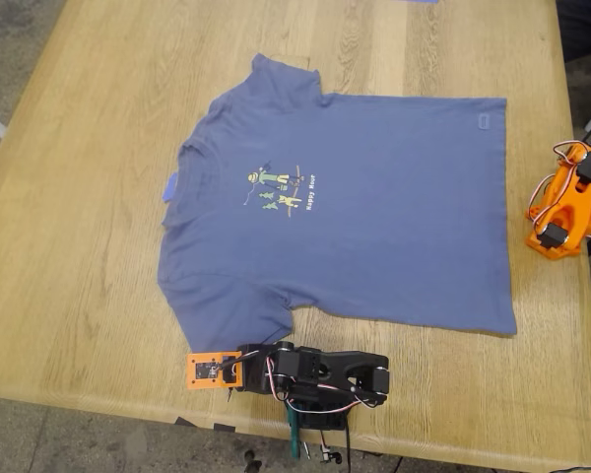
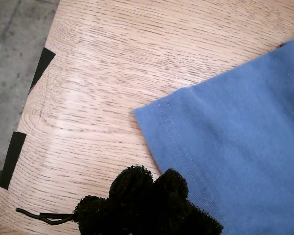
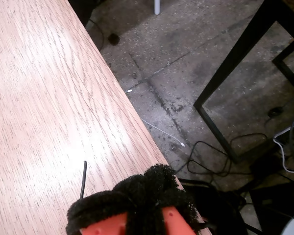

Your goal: Fold a T-shirt

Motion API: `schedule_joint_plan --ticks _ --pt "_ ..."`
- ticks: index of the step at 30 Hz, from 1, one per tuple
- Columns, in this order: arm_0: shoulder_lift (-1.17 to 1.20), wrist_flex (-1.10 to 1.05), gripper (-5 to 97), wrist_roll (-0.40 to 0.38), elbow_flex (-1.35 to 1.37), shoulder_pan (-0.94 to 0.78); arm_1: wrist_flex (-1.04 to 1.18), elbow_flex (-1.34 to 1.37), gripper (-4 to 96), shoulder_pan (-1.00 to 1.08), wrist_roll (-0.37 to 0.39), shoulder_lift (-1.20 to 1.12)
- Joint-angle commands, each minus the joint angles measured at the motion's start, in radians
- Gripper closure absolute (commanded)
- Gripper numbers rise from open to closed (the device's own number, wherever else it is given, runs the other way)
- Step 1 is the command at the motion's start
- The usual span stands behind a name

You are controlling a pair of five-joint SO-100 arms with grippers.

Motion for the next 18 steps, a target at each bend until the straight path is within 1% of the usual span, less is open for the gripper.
schedule_joint_plan --ticks 1,6,9,11,14,16,18 --pt "0.115 -0.040 92 0.008 -0.025 0.002 0.000 0.057 88.2 -0.002 -0.009 0.008" --pt "0.115 -0.121 91 0.012 -0.025 -0.002 -0.017 0.055 87.2 -0.012 -0.023 0.009" --pt "0.115 -0.183 89 0.063 -0.032 -0.002 -0.017 0.021 86.0 -0.041 -0.046 0.009" --pt "0.115 -0.183 87 0.078 -0.058 0.008 -0.018 -0.023 84.3 -0.078 -0.054 0.009" --pt "0.115 -0.158 81 0.069 -0.127 0.054 0.023 -0.109 81.9 -0.146 -0.044 0.009" --pt "0.112 -0.095 74 0.063 -0.202 0.098 0.077 -0.175 80.2 -0.184 -0.034 0.008" --pt "0.098 -0.035 71 0.063 -0.285 0.127 0.132 -0.252 78.6 -0.222 -0.017 0.006"
